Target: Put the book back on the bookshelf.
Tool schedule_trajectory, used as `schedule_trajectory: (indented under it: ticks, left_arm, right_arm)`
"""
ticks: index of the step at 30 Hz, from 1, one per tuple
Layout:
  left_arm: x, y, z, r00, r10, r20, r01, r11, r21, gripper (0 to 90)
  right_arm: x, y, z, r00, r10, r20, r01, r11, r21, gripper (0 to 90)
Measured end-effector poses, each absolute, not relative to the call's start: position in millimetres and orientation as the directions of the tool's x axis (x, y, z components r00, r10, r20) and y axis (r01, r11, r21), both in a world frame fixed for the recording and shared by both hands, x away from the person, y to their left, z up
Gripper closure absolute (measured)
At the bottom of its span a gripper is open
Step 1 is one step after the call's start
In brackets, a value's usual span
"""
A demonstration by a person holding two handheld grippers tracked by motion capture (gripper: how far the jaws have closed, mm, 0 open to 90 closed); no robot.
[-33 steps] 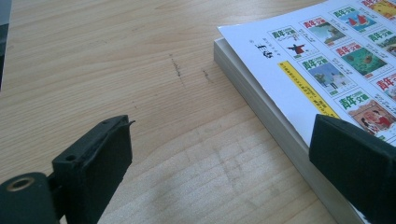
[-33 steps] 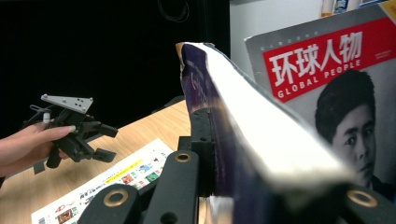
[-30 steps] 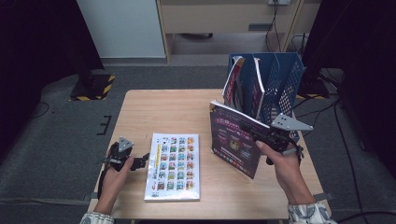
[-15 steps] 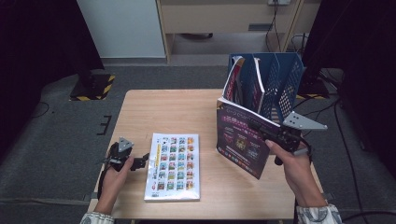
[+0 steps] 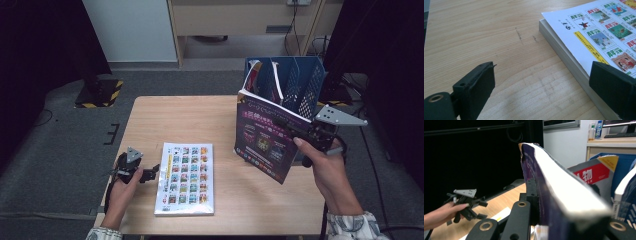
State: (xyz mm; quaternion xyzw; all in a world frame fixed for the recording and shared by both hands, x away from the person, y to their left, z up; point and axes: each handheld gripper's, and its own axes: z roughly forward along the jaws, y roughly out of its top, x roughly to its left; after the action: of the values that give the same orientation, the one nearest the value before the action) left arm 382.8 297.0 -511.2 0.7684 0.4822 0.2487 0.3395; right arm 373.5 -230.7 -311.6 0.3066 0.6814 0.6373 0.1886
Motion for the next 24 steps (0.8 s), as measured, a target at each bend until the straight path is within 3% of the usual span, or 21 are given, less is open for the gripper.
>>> schedule_trajectory:
  ticks: [24]
  left_arm:
    - [383, 297, -512, 0.408, 0.911, 0.054, 0.576, -0.303, 0.759, 6.1]
  right_arm:
    - [381, -256, -296, -0.661, 0.739, 0.132, 0.187, -0.009, 0.982, 83.7]
